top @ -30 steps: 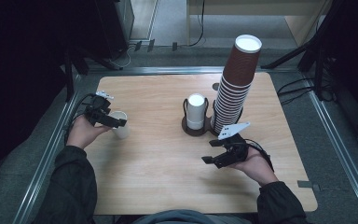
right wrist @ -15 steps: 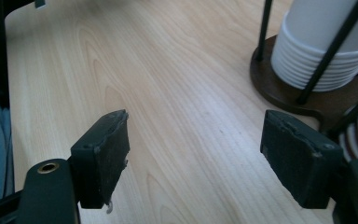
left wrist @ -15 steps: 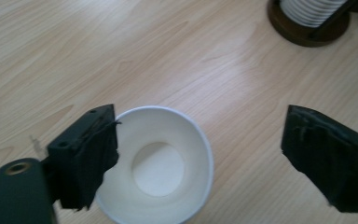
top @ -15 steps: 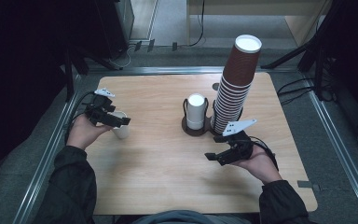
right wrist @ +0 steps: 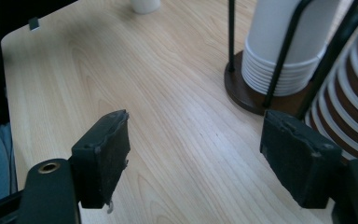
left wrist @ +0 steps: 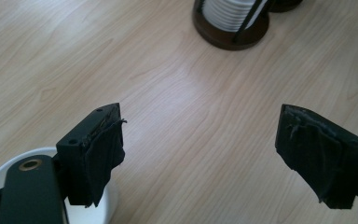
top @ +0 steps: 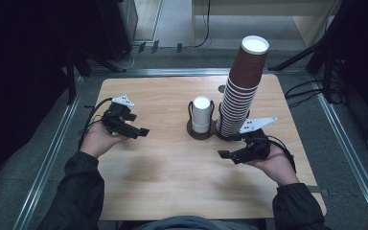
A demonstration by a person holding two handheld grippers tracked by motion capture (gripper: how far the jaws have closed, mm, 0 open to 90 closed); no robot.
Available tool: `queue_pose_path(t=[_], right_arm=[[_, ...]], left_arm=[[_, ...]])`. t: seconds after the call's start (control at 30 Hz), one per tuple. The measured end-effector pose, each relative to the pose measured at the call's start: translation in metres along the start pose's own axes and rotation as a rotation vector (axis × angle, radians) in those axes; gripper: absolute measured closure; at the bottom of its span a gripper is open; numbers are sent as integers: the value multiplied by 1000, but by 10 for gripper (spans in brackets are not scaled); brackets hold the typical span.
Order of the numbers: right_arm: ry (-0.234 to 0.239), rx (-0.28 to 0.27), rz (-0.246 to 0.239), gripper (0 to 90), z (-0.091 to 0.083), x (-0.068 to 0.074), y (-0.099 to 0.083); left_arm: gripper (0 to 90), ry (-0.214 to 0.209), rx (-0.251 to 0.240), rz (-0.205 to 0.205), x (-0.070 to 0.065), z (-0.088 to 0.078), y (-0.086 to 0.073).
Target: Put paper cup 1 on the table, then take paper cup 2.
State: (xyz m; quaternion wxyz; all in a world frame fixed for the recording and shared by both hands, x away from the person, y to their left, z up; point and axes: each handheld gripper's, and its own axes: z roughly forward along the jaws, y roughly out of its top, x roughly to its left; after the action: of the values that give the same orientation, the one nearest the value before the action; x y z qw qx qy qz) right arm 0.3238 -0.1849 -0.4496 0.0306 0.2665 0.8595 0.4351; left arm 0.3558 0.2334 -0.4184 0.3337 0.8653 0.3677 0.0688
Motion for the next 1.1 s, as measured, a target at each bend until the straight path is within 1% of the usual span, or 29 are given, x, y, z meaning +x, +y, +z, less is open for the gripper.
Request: queue_pose_path(t=[0.03,0.07,0.17,0.2,0.3,0.37,0.47,0.5,0.57,0.6,0.63,0.67,0.73,0.8,0.83,0.93,1.1], right_arm=[[0,7,9,239,-1,-1,0],[-3,6,6,227,-2,-2,0],[-24,6,-4,205,-6,-2,0],[-27,3,4,186,-9,-2,1],[-26,-4,20,159,-14,-4,2],[-12,11,35,147,-15,-4,4],[-19,38,30,145,-19,-4,7],[-24,36,28,147,-22,-5,8],[-34,33,37,150,-27,-7,10],[-38,28,41,154,-31,-8,12],[-48,27,47,154,-35,-8,14],[-64,33,49,154,-38,-8,17],[-75,30,35,154,-46,-9,23],[-85,27,28,155,-53,-11,30],[-88,26,21,155,-56,-13,32],[-99,13,11,158,-65,-17,40],[-125,30,-20,159,-77,-26,51]], left_arm=[[158,-5,-2,1,-3,1,0],[159,-5,3,6,-5,2,0],[159,-41,13,15,-12,9,0],[160,-56,20,19,-14,12,0],[160,-70,43,34,-20,20,1],[160,-77,47,44,-24,23,2],[159,-104,37,52,-31,24,4],[160,-108,36,54,-32,24,4],[160,-103,18,61,-37,24,3],[175,-108,8,61,-39,24,1],[224,-125,5,63,-42,24,-1],[233,-137,11,68,-45,25,-2],[233,-139,26,90,-50,27,-4],[232,-146,27,101,-54,27,-3],[233,-156,25,102,-55,26,-3],[233,-165,20,106,-58,26,-3],[233,-154,19,114,-59,28,-4]])
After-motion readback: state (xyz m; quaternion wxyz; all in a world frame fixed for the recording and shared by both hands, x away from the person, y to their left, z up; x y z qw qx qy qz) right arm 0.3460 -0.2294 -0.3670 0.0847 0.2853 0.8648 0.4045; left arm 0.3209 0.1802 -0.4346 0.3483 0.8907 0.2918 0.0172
